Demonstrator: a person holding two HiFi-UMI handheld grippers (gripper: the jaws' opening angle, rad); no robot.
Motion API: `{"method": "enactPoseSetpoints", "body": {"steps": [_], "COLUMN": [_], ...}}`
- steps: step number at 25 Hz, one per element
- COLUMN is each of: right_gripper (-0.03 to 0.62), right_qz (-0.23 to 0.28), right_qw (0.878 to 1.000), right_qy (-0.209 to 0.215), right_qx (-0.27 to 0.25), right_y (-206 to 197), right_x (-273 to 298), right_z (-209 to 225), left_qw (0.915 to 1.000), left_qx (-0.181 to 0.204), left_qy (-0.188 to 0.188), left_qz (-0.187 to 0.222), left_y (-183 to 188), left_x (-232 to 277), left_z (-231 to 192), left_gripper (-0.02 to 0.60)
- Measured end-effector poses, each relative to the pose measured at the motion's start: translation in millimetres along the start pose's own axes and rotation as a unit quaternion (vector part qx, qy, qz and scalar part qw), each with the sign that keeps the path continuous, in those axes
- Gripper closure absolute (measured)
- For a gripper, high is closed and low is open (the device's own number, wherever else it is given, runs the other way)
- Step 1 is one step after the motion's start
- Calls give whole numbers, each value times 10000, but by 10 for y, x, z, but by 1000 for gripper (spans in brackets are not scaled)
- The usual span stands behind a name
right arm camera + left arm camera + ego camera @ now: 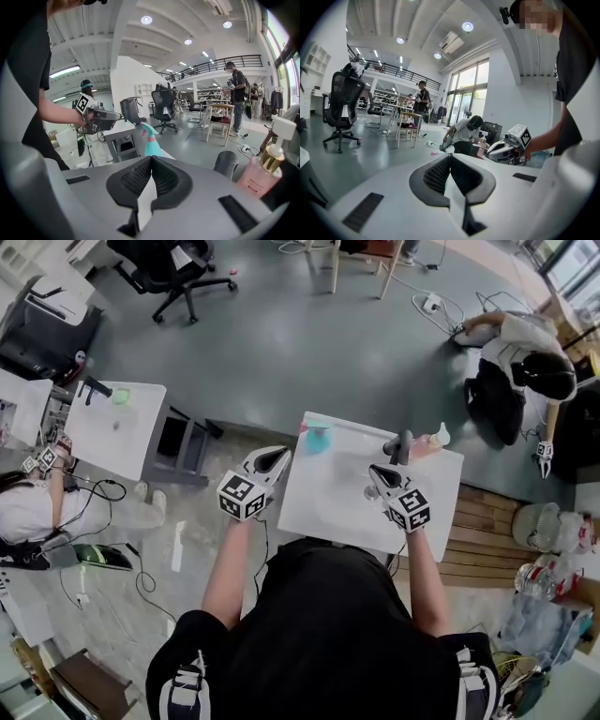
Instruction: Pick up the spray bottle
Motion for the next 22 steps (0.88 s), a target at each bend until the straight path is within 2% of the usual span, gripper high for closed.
{"method": "enactPoseSetpoints", "body": {"steps": [19, 20, 22], "right_gripper": [577, 577, 577], "right_qz": [-218, -242, -287], "right_qw": [9996, 9996, 9994], "right_qy": [-105, -107, -120], "right_qx": [145, 136, 121], "right_y": [74, 90, 104], "right_x": [386, 410, 442], "right_z": [218, 231, 257], "left_qw": [9994, 9993, 9990], "left_qx": [180, 184, 201], "left_qy": [-186, -204, -231], "left_qz": [-236, -261, -331], "left_y": [-12, -12, -22], "left_x": [457, 489, 567], "left_z": [-486, -511, -556], "left_gripper": [555, 551, 498]}}
Point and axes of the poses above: the fingertips, and each gripper's own axes: x forward along the fingers, z to its right, y out of its top, the point moved 2 cm from there along -x, backward along the fingers, and after that the axes turned 7 degrees about -z, right-handed, at the moved point
